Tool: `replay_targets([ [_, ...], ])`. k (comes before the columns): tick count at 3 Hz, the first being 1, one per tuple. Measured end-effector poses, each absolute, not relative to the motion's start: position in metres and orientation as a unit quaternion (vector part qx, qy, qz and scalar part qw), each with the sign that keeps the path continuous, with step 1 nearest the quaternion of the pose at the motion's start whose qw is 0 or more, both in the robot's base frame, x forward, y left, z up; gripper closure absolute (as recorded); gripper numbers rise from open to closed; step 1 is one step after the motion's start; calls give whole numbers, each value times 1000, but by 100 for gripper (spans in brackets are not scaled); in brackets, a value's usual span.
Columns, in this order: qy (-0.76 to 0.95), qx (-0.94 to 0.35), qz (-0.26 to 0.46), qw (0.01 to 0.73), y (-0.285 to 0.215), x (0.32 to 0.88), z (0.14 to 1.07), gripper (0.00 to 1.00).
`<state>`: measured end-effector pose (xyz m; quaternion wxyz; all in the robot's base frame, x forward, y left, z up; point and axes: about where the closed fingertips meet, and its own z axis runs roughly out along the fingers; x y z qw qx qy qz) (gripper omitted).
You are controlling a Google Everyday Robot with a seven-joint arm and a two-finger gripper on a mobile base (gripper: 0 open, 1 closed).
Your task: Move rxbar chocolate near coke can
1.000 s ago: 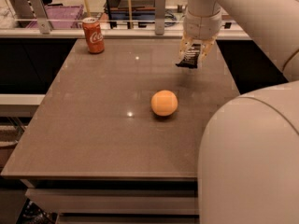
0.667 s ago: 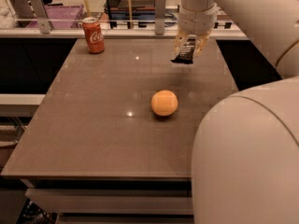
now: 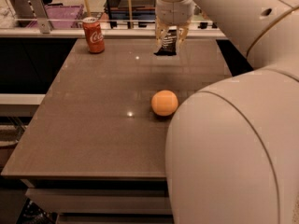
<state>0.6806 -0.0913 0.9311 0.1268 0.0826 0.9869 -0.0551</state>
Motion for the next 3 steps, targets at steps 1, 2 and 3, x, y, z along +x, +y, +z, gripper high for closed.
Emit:
replay_targets([
  [1,988,40,-51,139,-51,688,939,100],
  [2,989,16,-45,142,-28,692,940,100],
  [3,989,-17,-28,141,-9,701,935,100],
])
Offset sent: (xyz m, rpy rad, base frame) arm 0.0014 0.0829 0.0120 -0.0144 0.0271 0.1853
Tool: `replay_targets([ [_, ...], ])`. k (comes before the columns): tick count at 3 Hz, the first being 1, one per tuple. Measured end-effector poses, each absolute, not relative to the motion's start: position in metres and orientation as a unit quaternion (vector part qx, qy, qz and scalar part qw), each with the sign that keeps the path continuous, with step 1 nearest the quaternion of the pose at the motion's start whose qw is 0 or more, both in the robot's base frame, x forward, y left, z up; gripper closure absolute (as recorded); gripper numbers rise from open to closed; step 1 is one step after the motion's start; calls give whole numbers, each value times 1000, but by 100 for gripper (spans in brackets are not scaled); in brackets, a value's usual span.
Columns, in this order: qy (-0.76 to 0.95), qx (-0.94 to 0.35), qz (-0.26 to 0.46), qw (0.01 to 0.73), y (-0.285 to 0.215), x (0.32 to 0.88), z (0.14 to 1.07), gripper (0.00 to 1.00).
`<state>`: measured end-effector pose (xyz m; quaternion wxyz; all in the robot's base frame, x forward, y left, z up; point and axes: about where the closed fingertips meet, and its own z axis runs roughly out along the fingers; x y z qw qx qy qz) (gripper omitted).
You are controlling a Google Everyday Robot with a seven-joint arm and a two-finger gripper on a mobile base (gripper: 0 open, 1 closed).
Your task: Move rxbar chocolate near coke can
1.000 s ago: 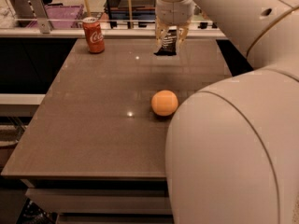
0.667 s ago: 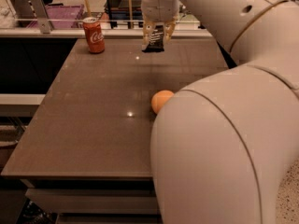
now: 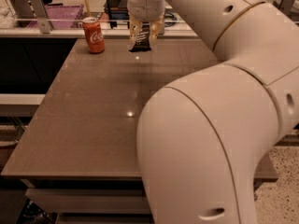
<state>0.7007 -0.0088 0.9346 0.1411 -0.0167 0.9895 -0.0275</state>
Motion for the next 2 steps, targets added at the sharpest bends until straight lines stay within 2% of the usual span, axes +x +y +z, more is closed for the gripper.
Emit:
replay_targets([
  [2,987,-69,25,140,14,719,923,100],
])
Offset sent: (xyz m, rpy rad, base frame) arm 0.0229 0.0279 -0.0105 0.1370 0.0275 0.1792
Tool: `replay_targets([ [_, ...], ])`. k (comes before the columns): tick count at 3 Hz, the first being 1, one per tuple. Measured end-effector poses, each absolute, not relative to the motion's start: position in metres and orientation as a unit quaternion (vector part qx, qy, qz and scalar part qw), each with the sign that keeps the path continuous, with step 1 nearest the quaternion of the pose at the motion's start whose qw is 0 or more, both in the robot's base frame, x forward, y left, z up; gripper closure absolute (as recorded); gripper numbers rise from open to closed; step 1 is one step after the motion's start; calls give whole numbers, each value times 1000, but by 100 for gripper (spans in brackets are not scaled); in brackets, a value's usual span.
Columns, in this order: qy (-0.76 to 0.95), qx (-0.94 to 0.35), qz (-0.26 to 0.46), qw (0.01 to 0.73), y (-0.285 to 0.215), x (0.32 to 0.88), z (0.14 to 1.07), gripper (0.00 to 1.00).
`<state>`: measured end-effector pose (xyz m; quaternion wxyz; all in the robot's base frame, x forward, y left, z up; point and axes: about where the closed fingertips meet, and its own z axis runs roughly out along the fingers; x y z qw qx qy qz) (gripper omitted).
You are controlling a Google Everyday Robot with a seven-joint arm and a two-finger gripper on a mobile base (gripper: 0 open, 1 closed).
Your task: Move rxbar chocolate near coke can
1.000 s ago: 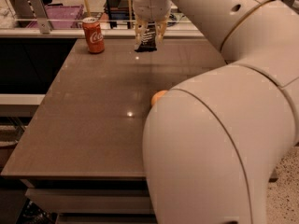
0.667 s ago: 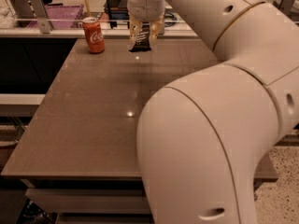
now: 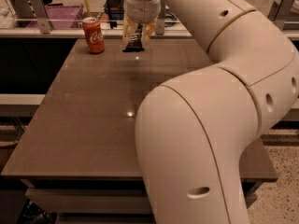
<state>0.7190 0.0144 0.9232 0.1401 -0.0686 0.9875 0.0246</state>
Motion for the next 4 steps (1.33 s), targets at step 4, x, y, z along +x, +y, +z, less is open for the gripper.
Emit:
replay_targets([
  [4,977,-118,80,157,41,760,880,100],
])
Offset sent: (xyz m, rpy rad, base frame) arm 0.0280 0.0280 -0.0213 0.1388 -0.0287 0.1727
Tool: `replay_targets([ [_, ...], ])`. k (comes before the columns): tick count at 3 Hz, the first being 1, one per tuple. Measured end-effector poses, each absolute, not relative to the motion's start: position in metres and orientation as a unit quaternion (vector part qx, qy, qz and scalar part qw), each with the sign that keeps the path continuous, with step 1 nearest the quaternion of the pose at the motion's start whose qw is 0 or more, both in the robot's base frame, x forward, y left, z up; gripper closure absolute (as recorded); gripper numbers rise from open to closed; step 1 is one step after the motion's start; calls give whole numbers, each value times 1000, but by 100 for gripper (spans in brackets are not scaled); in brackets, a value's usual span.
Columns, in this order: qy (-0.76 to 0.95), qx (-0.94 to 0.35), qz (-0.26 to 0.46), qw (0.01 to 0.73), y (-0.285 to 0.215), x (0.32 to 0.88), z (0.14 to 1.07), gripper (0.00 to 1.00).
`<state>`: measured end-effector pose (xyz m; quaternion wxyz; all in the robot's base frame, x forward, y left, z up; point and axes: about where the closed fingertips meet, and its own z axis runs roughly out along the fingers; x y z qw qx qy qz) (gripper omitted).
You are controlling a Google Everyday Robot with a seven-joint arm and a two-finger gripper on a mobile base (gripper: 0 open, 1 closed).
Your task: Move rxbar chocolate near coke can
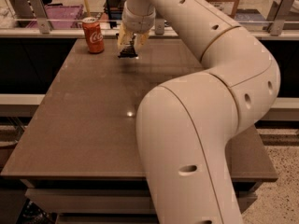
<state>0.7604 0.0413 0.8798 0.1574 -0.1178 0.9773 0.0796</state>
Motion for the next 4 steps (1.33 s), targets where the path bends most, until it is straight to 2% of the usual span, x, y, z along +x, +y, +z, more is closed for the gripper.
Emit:
replay_targets([
  [1,977,-108,72,167,42,769,871,100],
  [2,977,-109,72,166,43,770,868,82],
  [4,978,-111,72,162,46,771,861,36],
])
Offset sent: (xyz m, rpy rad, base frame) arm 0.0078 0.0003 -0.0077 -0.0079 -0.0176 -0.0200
